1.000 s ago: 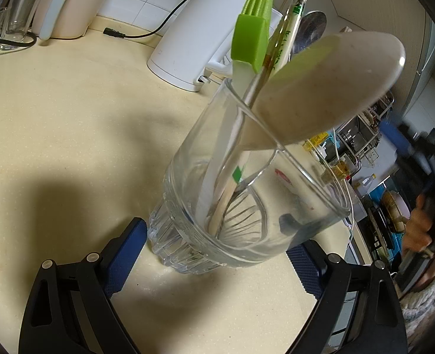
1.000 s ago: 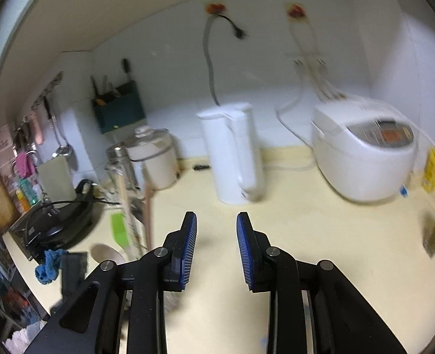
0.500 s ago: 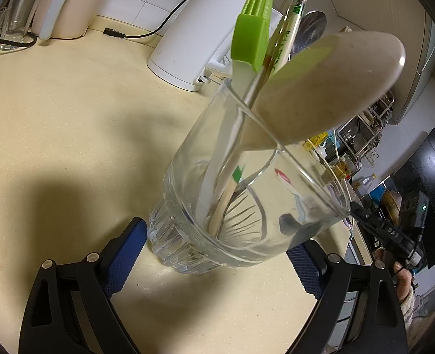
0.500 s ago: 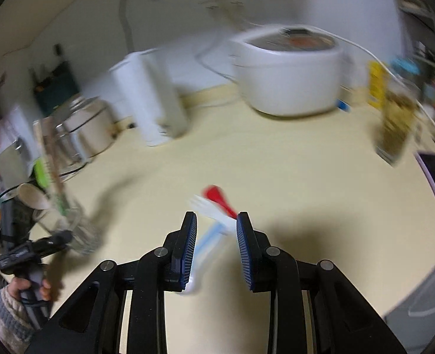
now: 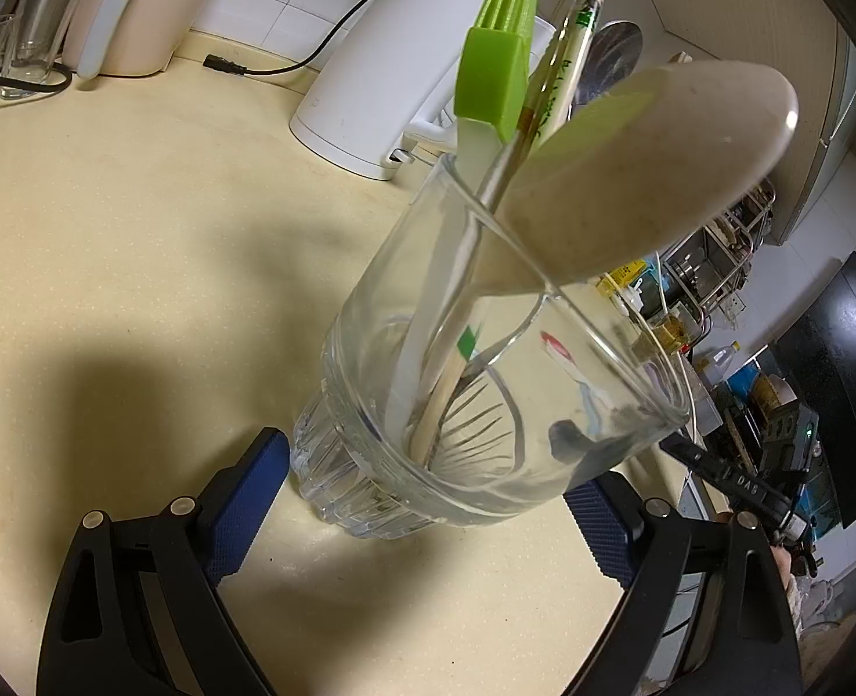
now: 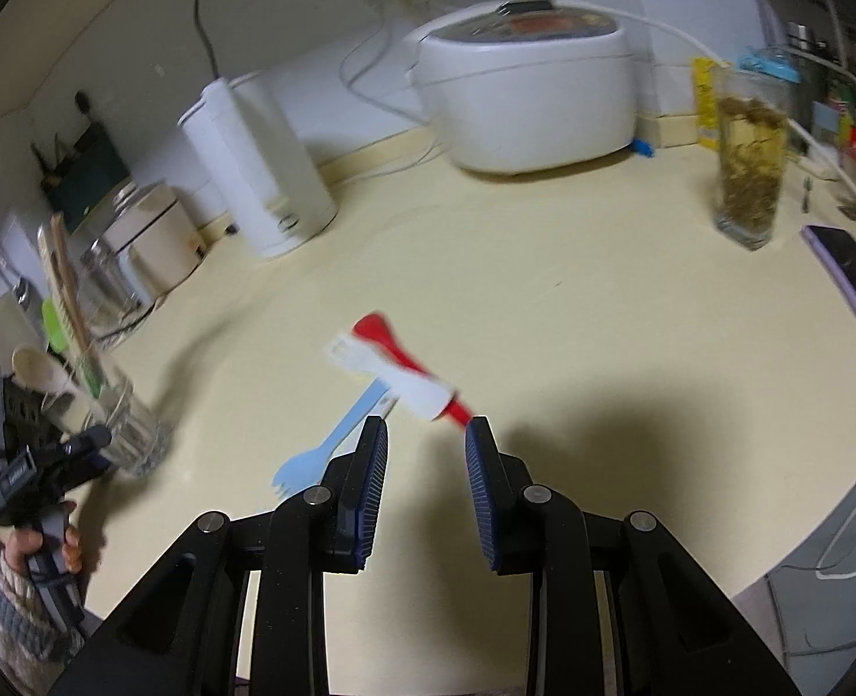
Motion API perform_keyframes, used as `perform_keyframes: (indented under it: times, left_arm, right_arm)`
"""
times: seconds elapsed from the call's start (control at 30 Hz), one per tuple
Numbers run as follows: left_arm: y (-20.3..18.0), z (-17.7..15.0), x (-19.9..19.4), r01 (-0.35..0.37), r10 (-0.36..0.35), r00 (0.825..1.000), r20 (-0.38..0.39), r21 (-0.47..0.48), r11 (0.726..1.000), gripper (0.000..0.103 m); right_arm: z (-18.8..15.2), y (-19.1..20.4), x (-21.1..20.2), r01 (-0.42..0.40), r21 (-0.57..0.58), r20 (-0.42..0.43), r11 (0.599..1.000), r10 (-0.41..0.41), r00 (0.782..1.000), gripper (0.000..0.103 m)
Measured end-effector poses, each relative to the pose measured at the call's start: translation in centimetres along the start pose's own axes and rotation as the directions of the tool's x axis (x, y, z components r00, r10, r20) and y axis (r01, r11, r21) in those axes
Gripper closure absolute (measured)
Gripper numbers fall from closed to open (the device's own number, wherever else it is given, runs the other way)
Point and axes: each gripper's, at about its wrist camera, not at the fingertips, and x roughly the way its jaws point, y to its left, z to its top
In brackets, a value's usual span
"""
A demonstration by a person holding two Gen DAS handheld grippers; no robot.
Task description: Organize utensils
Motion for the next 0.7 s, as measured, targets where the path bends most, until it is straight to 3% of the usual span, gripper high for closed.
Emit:
perform_keyframes:
  times: [0.33, 0.7]
  left_arm:
    - [0.0, 0.0, 0.0, 0.000, 0.000, 1.000, 0.000, 0.000, 1.000, 0.009]
    - [0.0, 0.0, 0.0, 0.000, 0.000, 1.000, 0.000, 0.000, 1.000, 0.009]
  right_arm:
    - [-1.7, 2.1, 2.8, -0.024, -0.048, -0.095, 0.999, 0.019, 0.995, 0.075]
    - [-1.3, 3.4, 3.6, -0.008, -0.070, -0.102, 0.998, 0.001, 0.995, 0.075]
